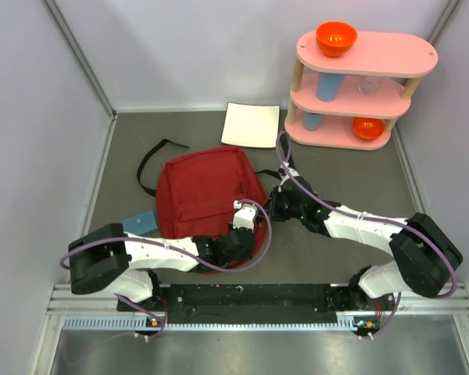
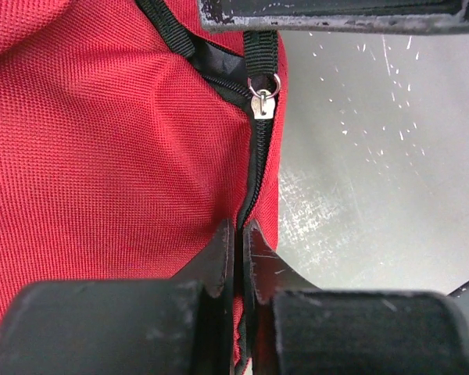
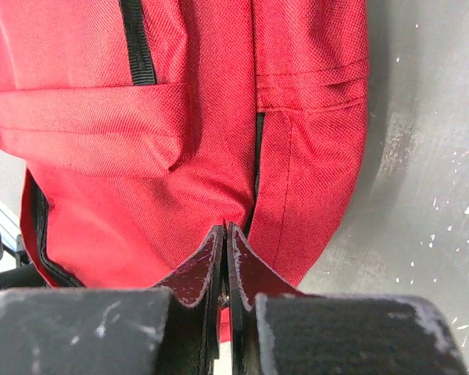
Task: Pack the student bag
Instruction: Zip the student bag at the center of the board.
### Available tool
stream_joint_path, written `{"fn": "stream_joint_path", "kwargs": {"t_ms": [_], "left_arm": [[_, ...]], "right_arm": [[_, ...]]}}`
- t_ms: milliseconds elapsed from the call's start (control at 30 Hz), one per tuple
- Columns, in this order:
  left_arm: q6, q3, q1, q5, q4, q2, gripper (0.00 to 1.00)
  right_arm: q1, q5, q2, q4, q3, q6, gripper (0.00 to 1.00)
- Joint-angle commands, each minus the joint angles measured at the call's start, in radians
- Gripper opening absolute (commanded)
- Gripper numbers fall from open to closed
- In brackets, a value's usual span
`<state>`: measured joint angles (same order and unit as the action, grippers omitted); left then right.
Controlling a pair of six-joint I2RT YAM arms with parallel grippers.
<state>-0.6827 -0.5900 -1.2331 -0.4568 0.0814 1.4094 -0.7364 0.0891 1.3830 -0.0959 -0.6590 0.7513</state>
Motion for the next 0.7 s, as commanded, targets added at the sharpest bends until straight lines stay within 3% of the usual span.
{"fn": "stream_joint_path", "kwargs": {"t_ms": [0,300,667], "left_arm": [[-0.023,0.018,0.000,0.018,0.052,-0.053,0.00],[0.006,0.120,-0.020,0.170,0.093,-0.191,0.00],[0.034,0.114,-0.078,0.195,0.078,-0.174,0.00]], "right_arm": [[0.009,-0.008,-0.004,-0.042,-0.042,-0.014,0.00],[0.012,0.024,0.161,-0.093,-0.169,-0.001,0.00],[0.026,-0.040,0.243,-0.045,-0.281,-0.021,0.00]]}}
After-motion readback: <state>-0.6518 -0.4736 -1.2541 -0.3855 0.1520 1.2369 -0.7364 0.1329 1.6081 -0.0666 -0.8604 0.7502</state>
